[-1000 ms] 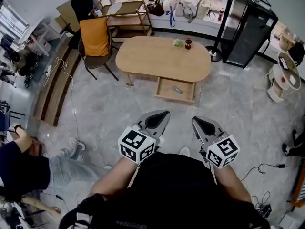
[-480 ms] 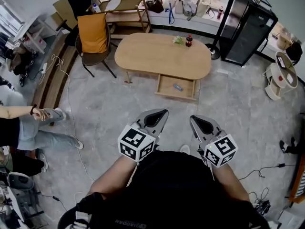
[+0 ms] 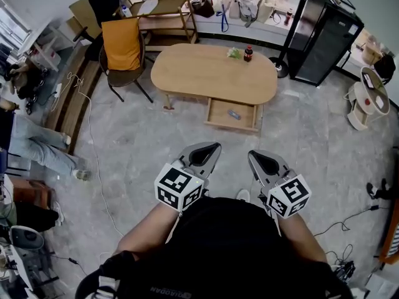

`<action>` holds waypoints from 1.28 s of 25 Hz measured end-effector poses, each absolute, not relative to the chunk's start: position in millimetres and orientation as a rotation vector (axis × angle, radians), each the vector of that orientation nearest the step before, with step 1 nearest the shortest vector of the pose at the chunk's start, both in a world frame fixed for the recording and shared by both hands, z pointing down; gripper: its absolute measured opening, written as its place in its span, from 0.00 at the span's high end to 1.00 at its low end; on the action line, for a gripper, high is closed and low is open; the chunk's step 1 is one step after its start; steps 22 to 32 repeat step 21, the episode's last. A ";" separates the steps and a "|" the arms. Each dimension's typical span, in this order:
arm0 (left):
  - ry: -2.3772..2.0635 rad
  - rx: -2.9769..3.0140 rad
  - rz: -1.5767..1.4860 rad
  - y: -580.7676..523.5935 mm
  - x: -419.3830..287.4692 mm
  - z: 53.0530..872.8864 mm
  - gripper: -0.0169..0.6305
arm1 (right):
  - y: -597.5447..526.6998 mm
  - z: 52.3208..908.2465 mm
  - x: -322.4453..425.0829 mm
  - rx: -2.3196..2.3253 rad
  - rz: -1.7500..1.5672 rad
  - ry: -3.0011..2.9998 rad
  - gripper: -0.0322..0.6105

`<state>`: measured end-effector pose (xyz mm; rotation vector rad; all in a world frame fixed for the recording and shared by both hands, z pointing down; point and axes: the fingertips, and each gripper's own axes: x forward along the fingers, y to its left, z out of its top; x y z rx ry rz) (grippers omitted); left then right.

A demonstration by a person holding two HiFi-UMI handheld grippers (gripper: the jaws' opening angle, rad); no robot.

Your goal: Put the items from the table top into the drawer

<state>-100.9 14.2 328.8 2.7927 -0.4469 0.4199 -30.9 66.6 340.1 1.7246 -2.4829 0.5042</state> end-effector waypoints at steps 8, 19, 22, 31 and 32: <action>-0.437 2.798 0.430 15.1 -101.0 333.5 0.97 | 68.1 344.2 -32.9 1.732 0.504 -2.482 0.95; -0.432 2.794 0.428 11.4 -96.7 331.9 0.97 | 63.2 339.5 -30.9 1.732 0.495 -2.485 0.95; -0.430 2.795 0.429 10.4 -95.6 332.7 0.97 | 61.7 338.7 -30.4 1.738 0.494 -2.487 0.95; -0.430 2.795 0.429 10.4 -95.6 332.7 0.97 | 61.7 338.7 -30.4 1.738 0.494 -2.487 0.95; -0.430 2.795 0.429 10.4 -95.6 332.7 0.97 | 61.7 338.7 -30.4 1.738 0.494 -2.487 0.95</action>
